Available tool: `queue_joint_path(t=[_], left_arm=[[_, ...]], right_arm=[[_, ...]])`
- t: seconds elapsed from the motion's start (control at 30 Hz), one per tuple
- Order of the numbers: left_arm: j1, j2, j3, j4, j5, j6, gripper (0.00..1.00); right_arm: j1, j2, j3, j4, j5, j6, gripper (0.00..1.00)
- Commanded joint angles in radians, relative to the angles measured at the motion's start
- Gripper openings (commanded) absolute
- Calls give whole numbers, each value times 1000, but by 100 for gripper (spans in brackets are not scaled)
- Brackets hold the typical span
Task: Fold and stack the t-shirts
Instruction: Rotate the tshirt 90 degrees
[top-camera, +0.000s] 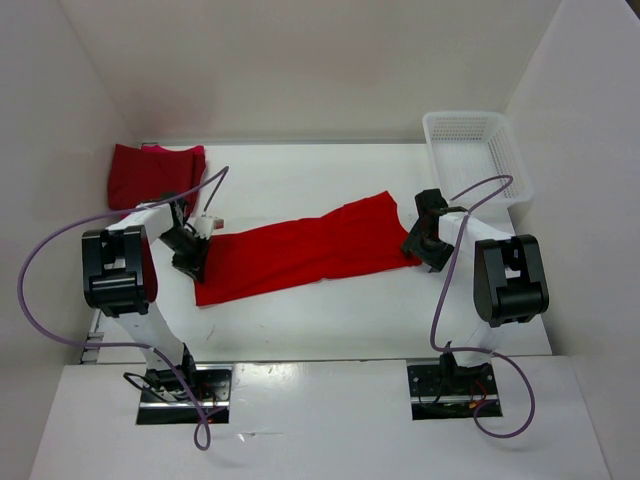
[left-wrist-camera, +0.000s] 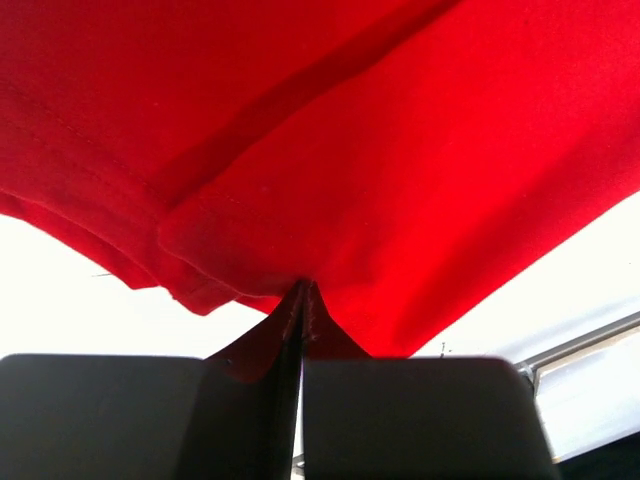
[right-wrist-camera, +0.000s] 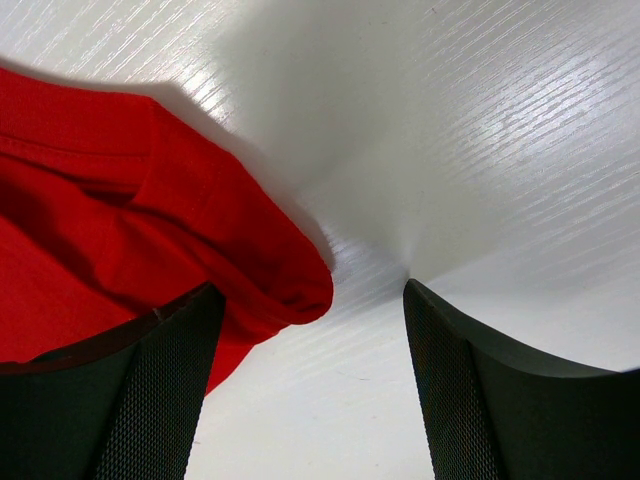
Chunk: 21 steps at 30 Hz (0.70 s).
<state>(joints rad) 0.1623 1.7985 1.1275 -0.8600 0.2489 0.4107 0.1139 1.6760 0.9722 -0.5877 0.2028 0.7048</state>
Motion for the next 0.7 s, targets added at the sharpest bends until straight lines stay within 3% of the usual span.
queue_joint_path(t=[0.0, 0.43, 0.6, 0.67], left_arm=[[2, -33, -5, 7, -11, -6, 2], [5, -67, 81, -275, -10, 134, 0], [5, -42, 40, -275, -68, 157, 0], [5, -42, 29, -231, -111, 146, 7]], right_arm=[[-6, 10, 10, 15, 29, -8, 76], [-6, 10, 10, 25, 20, -18, 76], [-6, 10, 10, 25, 10, -18, 76], [-6, 10, 10, 49, -14, -28, 76]])
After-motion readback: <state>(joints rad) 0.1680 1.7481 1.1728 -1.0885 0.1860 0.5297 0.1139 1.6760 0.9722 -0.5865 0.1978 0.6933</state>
